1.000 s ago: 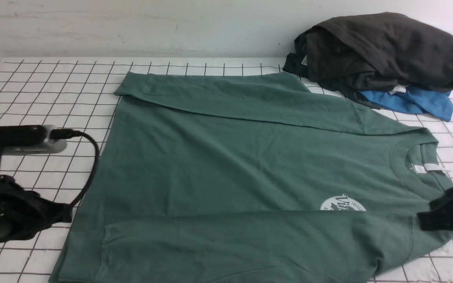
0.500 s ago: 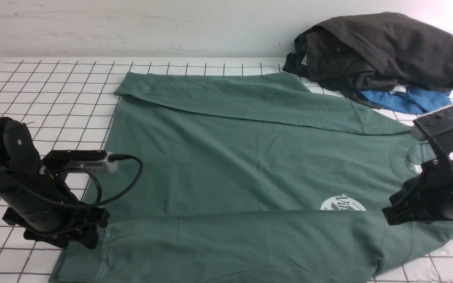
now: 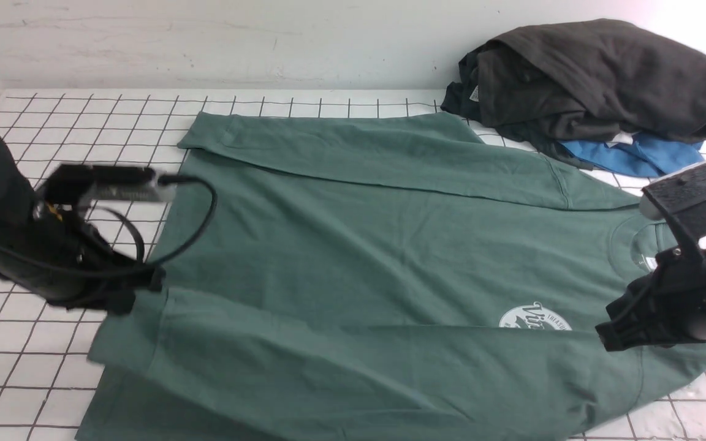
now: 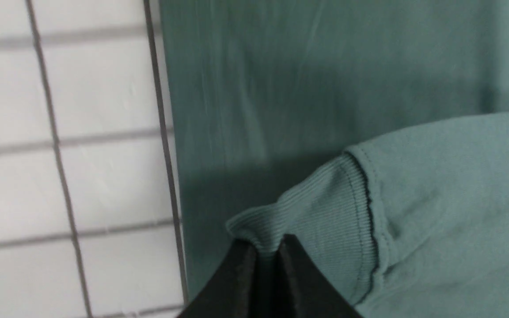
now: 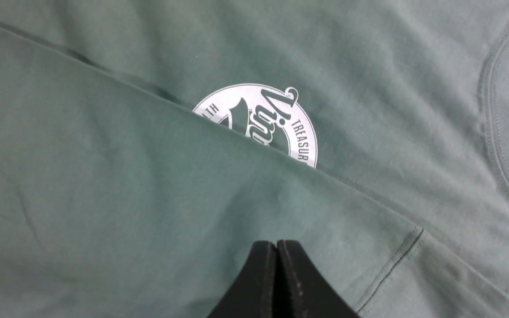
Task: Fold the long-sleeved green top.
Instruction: Use the left arm to drag and place the cuff at the centered position on the left edge of the fabric, then use the left arm to clamp the cuff farthest from it
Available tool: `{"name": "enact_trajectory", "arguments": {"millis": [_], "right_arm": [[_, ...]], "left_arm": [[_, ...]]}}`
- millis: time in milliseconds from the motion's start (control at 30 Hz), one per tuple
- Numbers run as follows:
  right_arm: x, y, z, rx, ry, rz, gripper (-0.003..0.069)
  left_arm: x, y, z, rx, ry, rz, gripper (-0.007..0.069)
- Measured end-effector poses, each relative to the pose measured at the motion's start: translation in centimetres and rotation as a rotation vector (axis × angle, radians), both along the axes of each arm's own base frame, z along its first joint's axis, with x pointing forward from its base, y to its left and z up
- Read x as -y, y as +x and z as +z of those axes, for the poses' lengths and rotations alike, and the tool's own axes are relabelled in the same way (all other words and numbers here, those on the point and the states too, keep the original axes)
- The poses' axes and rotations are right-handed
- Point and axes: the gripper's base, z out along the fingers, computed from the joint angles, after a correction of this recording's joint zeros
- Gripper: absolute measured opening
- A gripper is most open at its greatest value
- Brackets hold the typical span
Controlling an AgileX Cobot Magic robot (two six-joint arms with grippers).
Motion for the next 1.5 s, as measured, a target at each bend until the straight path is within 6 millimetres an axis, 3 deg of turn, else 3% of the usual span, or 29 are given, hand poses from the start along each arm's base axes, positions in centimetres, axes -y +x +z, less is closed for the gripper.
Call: {"name": "enact_trajectory", "arguments": {"millis": [33, 100, 233, 400, 500, 700, 733, 800, 867, 900, 1100, 1267, 1333, 1400, 1433, 1500], "right_arm": [[0.0, 0.0, 0.0, 0.002, 0.000, 0.001, -0.0015], [0.0, 0.0, 0.0, 0.002, -0.001, 0.002, -0.0015], [0.0, 0.0, 0.0, 0.004, -0.001, 0.002, -0.0015], [0.0, 0.0, 0.0, 0.005, 0.000, 0.002, -0.0015], [0.0, 0.0, 0.0, 0.005, 0.000, 0.002, -0.0015], [0.0, 0.0, 0.1, 0.005, 0.002, 0.001, -0.0015], [0.0, 0.0, 0.1, 0.005, 0.003, 0.001, -0.0015], [-0.1, 0.0, 0.1, 0.003, 0.011, -0.003, -0.0015], [-0.1, 0.0, 0.1, 0.001, 0.015, -0.005, -0.0015], [-0.1, 0.0, 0.0, -0.003, 0.020, -0.007, -0.0015], [-0.2, -0.2, -0.1, -0.036, 0.039, -0.017, -0.0015], [-0.3, -0.3, -0.1, -0.050, 0.058, -0.030, -0.0015], [-0.3, -0.3, -0.1, -0.050, 0.058, -0.030, -0.0015], [-0.3, -0.3, -0.1, -0.050, 0.058, -0.030, -0.0015], [-0.3, -0.3, -0.1, -0.050, 0.058, -0.030, -0.0015], [-0.3, -0.3, -0.1, -0.050, 0.058, -0.029, -0.0015]], "left_arm": [[0.2, 0.9, 2.8, 0.112, -0.001, -0.010, 0.0020], [0.2, 2.2, 5.6, 0.243, 0.005, -0.022, 0.0020], [0.3, 4.6, 7.3, 0.335, 0.018, -0.034, 0.0020], [0.7, 10.9, 3.1, 0.260, 0.027, -0.042, 0.0083], [1.0, 14.3, 0.3, 0.203, 0.029, -0.051, 0.0219], [1.4, 20.5, -0.6, 0.256, 0.023, -0.060, 0.0489], [1.4, 21.0, -0.7, 0.265, 0.022, -0.058, 0.0493], [1.0, 23.8, -1.2, 0.321, 0.005, -0.023, 0.0522], [0.7, 24.9, -2.4, 0.320, -0.007, 0.003, 0.0525], [0.0, 26.4, -3.9, 0.320, -0.025, 0.044, 0.0525], [-2.4, 28.9, -8.4, 0.301, -0.069, 0.158, 0.0525], [-3.0, 29.6, -9.9, 0.320, -0.070, 0.169, 0.0451], [-2.9, 29.7, -9.8, 0.330, -0.078, 0.153, 0.0275], [-2.8, 29.7, -9.6, 0.339, -0.075, 0.141, 0.0177], [-2.7, 29.7, -9.2, 0.347, -0.067, 0.122, 0.0084], [-2.7, 29.5, -8.0, 0.351, -0.060, 0.100, 0.0019]]}}
